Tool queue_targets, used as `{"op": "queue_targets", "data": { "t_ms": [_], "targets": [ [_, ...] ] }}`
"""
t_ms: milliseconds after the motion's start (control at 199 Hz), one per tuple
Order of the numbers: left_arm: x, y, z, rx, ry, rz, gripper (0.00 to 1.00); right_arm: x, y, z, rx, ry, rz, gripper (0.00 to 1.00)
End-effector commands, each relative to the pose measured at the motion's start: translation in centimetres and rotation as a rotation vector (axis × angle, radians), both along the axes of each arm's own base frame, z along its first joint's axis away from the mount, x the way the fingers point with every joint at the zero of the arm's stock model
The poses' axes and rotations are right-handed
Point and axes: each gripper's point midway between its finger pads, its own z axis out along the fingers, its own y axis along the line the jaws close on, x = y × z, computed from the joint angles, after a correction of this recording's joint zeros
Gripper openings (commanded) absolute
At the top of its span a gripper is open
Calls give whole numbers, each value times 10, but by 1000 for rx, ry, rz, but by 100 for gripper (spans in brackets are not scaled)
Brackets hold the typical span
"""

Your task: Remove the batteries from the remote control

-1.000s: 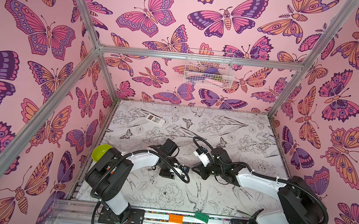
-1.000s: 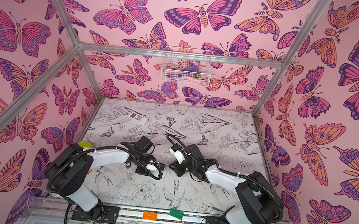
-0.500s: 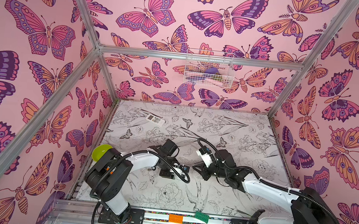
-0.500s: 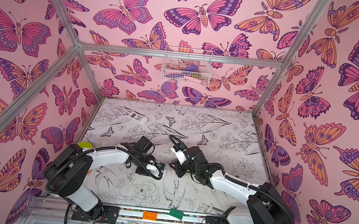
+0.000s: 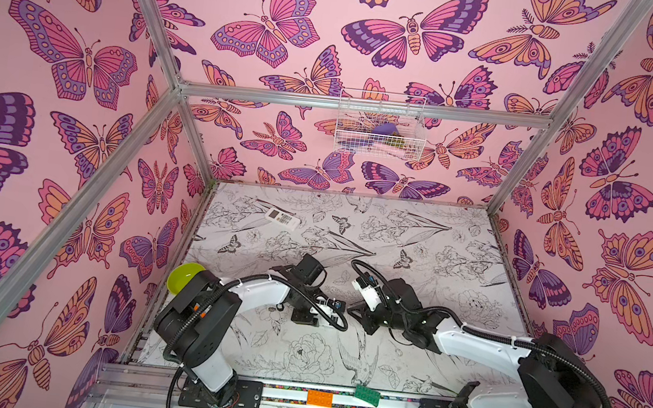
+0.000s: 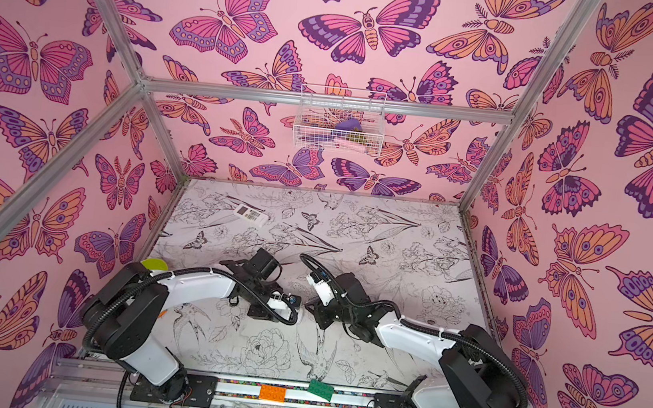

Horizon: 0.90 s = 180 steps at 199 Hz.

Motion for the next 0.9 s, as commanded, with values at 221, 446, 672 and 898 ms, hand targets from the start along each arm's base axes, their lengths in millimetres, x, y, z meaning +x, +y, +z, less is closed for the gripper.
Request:
{"op": "queue_targets", "data": {
  "t_ms": [221, 446, 672, 898],
  "targets": [
    [-12, -2, -12, 23, 53, 1, 41, 2, -2, -1, -1, -52, -32, 0],
    [-13, -2, -12, 24, 52, -3, 41, 6, -3, -1, 3, -95, -67, 0],
    [-13, -1, -12, 28, 49, -6, 40, 6, 1, -7, 16, -109, -69, 0],
    [-15, -1, -14, 31, 48, -13, 37, 5, 0, -13, 17, -126, -81, 0]
  ]
}}
